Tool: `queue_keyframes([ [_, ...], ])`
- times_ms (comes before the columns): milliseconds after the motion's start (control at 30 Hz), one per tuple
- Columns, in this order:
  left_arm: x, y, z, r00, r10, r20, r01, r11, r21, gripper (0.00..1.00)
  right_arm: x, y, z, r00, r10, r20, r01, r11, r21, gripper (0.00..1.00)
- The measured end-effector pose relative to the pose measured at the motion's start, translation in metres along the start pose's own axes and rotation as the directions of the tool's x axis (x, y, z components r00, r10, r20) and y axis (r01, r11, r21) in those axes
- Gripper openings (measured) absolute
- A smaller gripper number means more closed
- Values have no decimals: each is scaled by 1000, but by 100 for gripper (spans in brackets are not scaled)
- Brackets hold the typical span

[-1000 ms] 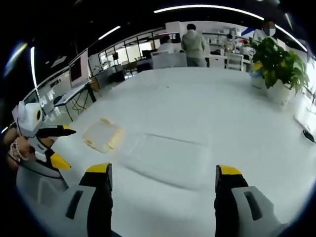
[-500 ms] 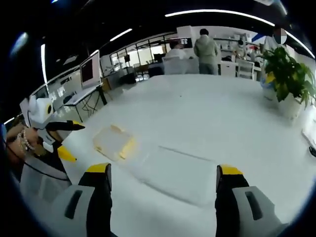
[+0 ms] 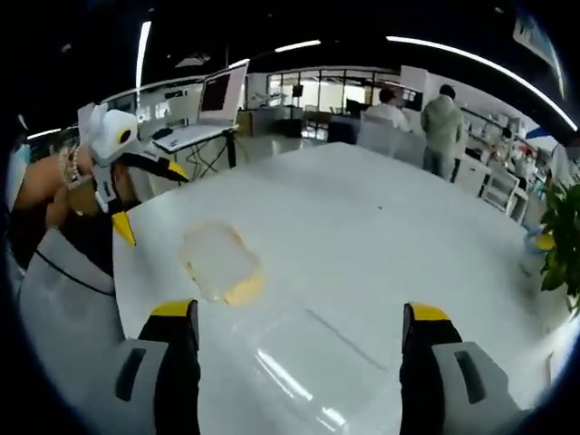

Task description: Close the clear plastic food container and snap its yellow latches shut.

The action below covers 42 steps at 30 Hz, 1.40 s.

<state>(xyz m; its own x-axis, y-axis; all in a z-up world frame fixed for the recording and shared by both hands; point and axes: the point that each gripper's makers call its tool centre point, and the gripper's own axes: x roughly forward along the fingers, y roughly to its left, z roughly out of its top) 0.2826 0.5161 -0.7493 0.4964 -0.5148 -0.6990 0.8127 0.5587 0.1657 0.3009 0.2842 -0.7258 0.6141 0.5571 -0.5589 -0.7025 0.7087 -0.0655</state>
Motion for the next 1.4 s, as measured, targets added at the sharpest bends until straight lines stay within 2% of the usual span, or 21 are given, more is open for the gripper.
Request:
queue_keyframes([
  [33,0,6,-9,999,13,-44,-12,1000,24,99,3,0,3,1000,6,-1,-6,999,-34,87],
  [100,1,8,-23,992,-18,-123,20,1000,10,99,10,-1,6,1000,12,-9,-13,998,-69,85],
  [200,5,15,-26,990,-34,-136,39,999,31,99,18,6,9,998,61,-30,-64,990,-129,86],
  [267,6,20,-31,984,-50,-170,58,998,40,99,26,2,16,999,48,-9,-49,978,-204,98],
  [300,7,19,-34,980,-71,-187,81,996,45,99,29,4,14,998,59,-30,-64,972,-224,98],
  [333,8,22,-35,977,-80,-195,91,995,46,99,32,10,8,991,97,-93,-116,966,-231,94],
  [433,13,28,-34,973,-100,-209,116,991,67,99,46,13,13,988,117,-102,-140,955,-262,89],
  [500,15,31,-36,967,-109,-230,136,985,103,96,51,18,10,979,145,-140,-180,943,-279,87],
  [567,20,34,-36,965,-119,-234,152,980,131,92,58,18,0,965,137,-224,-196,944,-266,83],
  [600,22,31,-34,962,-149,-228,183,974,137,89,64,20,-3,958,146,-247,-214,937,-275,82],
  [667,26,31,-34,958,-184,-221,216,968,129,84,72,26,-3,954,180,-242,-248,924,-291,79],
  [733,29,29,-40,937,-240,-254,273,956,104,81,78,32,-6,943,210,-259,-284,912,-295,79],
  [800,32,33,-42,930,-249,-270,287,952,109,77,83,37,-7,933,244,-264,-319,900,-298,77],
  [833,32,32,-47,914,-273,-299,326,935,141,74,85,40,-7,927,266,-265,-341,892,-298,76],
  [900,34,31,-52,896,-292,-335,359,920,159,67,89,45,-9,912,297,-282,-376,880,-290,71],
  [933,35,33,-54,892,-289,-347,361,918,164,63,91,47,-11,906,309,-289,-390,876,-285,69],
  [1000,40,35,-57,882,-291,-370,373,911,175,62,94,50,-17,888,327,-323,-416,871,-263,68],
  [1100,47,38,-57,879,-294,-376,378,909,174,62,100,49,-24,877,324,-354,-425,867,-259,71],
  [1167,52,37,-55,876,-299,-378,388,903,184,62,101,52,-28,868,338,-365,-445,854,-268,69],
  [1267,56,32,-59,854,-325,-406,429,881,200,62,103,55,-30,860,348,-374,-462,842,-278,66],
  [1400,62,32,-64,837,-347,-424,458,867,196,61,109,58,-31,852,364,-377,-479,832,-279,61],
])
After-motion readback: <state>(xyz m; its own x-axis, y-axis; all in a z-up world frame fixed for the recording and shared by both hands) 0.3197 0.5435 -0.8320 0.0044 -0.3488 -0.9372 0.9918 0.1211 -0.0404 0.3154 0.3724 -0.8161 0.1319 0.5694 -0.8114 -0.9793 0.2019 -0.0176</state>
